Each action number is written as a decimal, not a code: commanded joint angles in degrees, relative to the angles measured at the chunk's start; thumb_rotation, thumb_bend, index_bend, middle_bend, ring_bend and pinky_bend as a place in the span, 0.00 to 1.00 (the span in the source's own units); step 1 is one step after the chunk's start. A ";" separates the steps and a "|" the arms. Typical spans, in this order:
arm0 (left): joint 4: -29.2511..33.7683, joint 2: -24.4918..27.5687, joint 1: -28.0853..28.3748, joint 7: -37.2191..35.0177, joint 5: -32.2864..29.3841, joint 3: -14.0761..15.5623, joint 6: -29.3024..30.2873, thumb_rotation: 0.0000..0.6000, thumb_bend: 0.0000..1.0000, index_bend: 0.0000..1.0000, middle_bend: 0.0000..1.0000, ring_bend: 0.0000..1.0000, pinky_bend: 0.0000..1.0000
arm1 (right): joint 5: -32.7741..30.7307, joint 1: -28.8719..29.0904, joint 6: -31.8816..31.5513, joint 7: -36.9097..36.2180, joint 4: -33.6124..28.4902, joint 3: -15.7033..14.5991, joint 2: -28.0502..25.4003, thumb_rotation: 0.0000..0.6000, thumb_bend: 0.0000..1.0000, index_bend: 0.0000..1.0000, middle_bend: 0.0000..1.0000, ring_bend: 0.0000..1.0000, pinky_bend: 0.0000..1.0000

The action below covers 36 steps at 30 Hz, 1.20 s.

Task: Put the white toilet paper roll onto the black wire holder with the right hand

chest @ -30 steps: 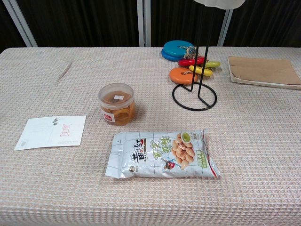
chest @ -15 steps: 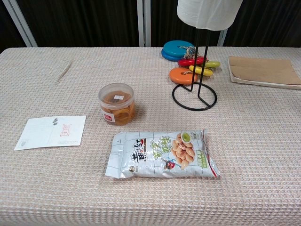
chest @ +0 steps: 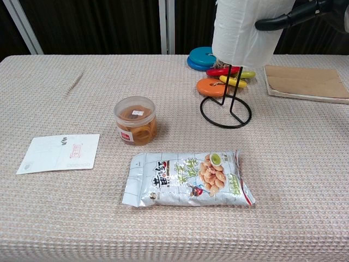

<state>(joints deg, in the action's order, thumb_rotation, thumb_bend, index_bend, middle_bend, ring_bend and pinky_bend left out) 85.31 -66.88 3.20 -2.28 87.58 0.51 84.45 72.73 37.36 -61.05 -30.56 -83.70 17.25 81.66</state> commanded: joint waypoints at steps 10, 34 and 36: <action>0.11 0.05 0.07 0.15 -0.12 -0.07 -0.10 0.10 0.00 0.10 0.05 0.04 0.20 | 4.82 0.43 1.25 -4.24 6.11 -2.46 2.26 1.00 0.00 0.00 0.00 0.00 0.00; -1.67 -0.25 -0.10 -1.84 0.35 -0.39 0.94 0.11 0.00 0.10 0.05 0.04 0.20 | 4.11 -27.88 -20.48 26.02 12.97 -18.47 -6.22 1.00 0.00 0.00 0.00 0.00 0.00; -1.77 -0.37 -0.11 -1.82 0.39 -0.45 1.11 0.11 0.00 0.10 0.05 0.04 0.20 | 3.70 -30.18 -21.76 24.88 14.05 -18.87 -6.01 1.00 0.00 0.00 0.00 0.00 0.00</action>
<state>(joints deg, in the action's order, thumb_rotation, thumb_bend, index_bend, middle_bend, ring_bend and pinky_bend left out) 83.55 -67.25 3.09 -4.10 87.97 0.07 85.56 78.10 10.08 -80.55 -6.03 -71.34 0.05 76.25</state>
